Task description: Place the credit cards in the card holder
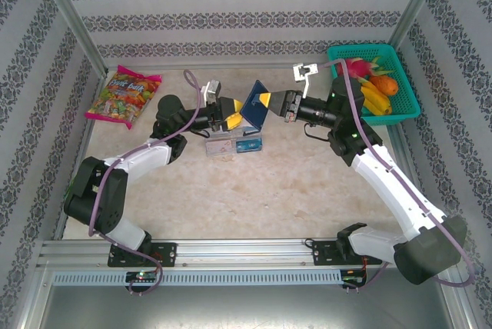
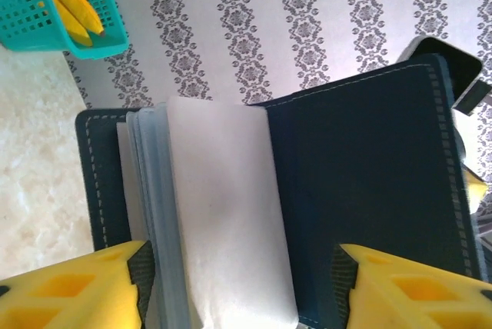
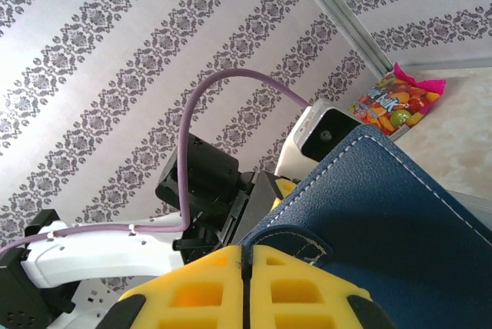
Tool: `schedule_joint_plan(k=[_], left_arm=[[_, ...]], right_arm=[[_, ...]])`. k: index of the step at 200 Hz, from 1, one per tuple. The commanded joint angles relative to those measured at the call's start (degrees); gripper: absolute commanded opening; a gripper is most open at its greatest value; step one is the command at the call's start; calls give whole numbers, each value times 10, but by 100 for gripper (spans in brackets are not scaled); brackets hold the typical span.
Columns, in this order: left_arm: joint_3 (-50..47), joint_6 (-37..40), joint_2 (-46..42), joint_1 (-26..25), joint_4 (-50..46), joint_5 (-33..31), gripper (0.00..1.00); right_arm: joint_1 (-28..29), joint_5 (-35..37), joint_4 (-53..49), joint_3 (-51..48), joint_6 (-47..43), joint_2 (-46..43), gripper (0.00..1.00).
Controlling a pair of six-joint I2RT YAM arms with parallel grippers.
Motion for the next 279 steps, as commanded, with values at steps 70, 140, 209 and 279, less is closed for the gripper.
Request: schedule_joint_plan(k=[70, 140, 209, 279], left_arm=[[6, -118, 75, 8, 182, 3, 69], [27, -237, 90, 7, 272, 2, 70], [33, -266, 65, 15, 268, 1, 47], [66, 111, -63, 28, -240, 35, 1]], right_arm=[[36, 6, 30, 46, 4, -3, 0], [33, 14, 37, 42, -9, 12, 0], [27, 14, 48, 34, -8, 15, 0], [-16, 19, 18, -80, -5, -42, 0]])
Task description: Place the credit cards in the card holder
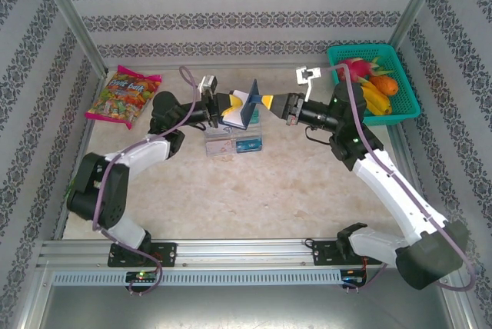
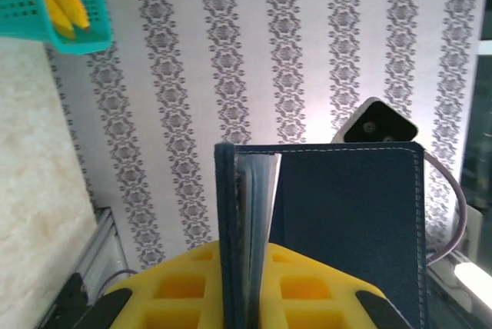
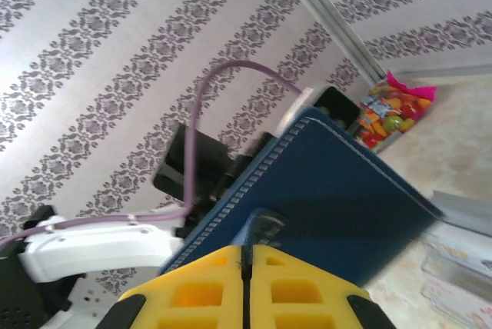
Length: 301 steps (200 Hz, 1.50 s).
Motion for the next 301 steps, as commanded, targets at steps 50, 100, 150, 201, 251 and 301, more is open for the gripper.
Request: schedule_joint_plan(k=[50, 100, 150, 201, 251, 301], left_arm=[[98, 559, -96, -48, -753, -137, 0], [48, 602, -46, -131, -855, -404, 0], [0, 556, -4, -172, -810, -540, 0], [-17, 516, 9, -204, -773, -599, 0], [-64, 485, 0, -207, -715, -582, 0], [-75, 486, -19, -207, -707, -566, 6]], right_arm=[[29, 20, -64, -122, -47, 7, 10], [25, 69, -91, -199, -73, 33, 34], [43, 103, -140, -160, -109, 65, 41], [181, 160, -55, -138, -23, 194, 41], [199, 190, 112, -180, 67, 307, 34], [214, 199, 128, -169, 77, 382, 34]])
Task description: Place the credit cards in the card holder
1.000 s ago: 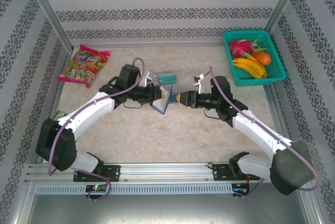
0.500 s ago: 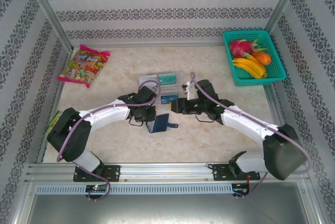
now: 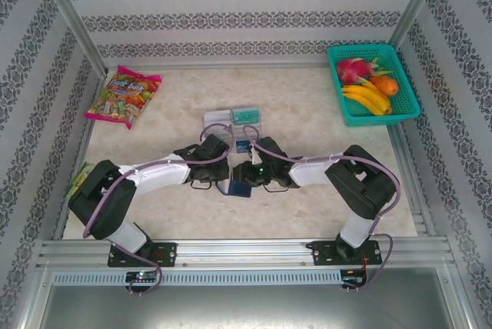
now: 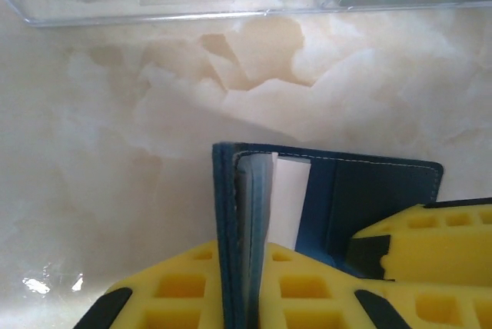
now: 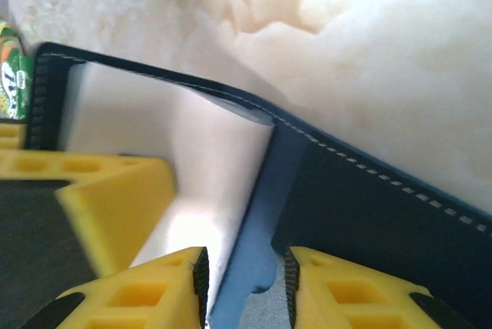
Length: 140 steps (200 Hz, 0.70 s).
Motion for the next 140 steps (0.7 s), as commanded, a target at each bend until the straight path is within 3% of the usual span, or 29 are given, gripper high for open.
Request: schedule_joint_plan(k=[1, 26, 46, 93, 140], left_arm=[[-12, -10, -12, -8, 2, 16, 7], [-14, -14, -26, -7, 9, 46, 36], [-4, -13, -39, -6, -5, 67, 54], [3, -22, -86, 16, -26, 104, 58], [-4, -29, -111, 23, -22, 118, 54]], right_arm=[[10, 18, 41, 0, 18, 28, 34], [15, 26, 34, -9, 19, 32, 34], [9, 33, 36, -25, 21, 33, 33], [-3, 31, 43, -42, 22, 38, 33], [-4, 19, 48, -33, 23, 49, 33]])
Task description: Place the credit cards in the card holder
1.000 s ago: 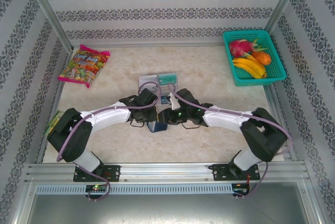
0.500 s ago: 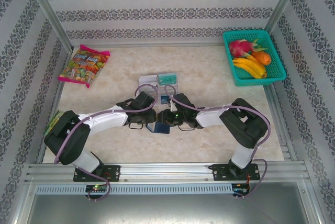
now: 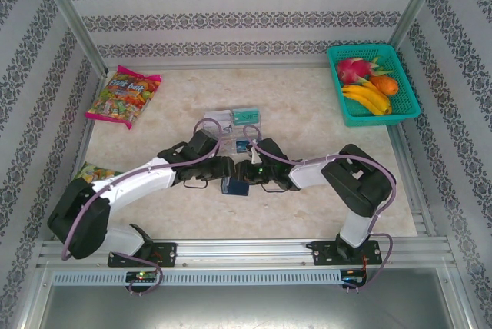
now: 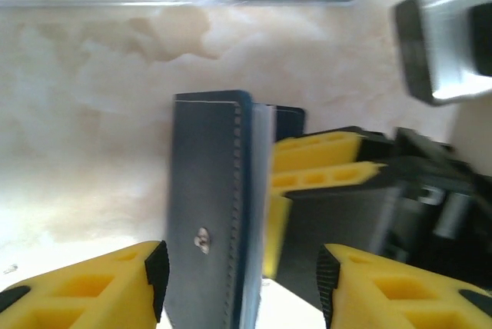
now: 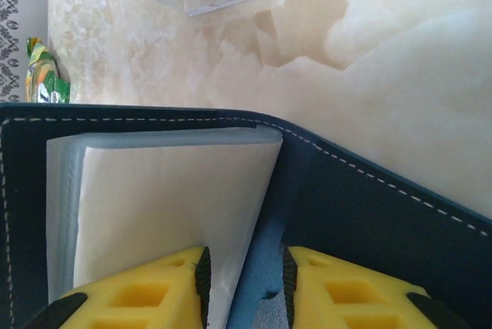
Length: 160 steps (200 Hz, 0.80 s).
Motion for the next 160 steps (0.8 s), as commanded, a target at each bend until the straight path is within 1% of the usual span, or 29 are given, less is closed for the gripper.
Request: schedule_joint_plan(k=[1, 13, 28, 44, 54, 63, 93, 127, 148, 153, 160], left_arm=[[0, -13, -4, 8, 9, 28, 54], [-8, -16, 9, 10, 20, 40, 51], [-18, -19, 20, 12, 25, 46, 45], [-29, -17, 11, 16, 20, 33, 34], [-35, -14, 2, 23, 6, 21, 31], [-43, -13, -9, 35, 1, 20, 27], [-71, -18, -29, 61, 24, 43, 22], [-78, -36, 11, 62, 81, 94, 20], [-78, -39, 23, 62, 89, 100, 17], [-80, -39, 22, 61, 92, 101, 14], [-82, -39, 20, 62, 93, 102, 6]], right_arm=[[-4, 16, -38, -11, 3, 32, 33], [-4, 14, -38, -7, 3, 33, 33], [-5, 13, -39, -7, 3, 32, 33], [-7, 12, -39, -11, 3, 29, 33], [-10, 10, -38, -14, 3, 28, 33], [-12, 10, -38, -17, 3, 26, 33], [-16, 8, -40, -17, 0, 25, 33], [-15, 4, -39, -8, 1, 32, 33], [-16, 4, -38, -7, 3, 34, 33], [-16, 4, -37, -7, 3, 34, 33], [-18, 4, -37, -8, 3, 36, 33]])
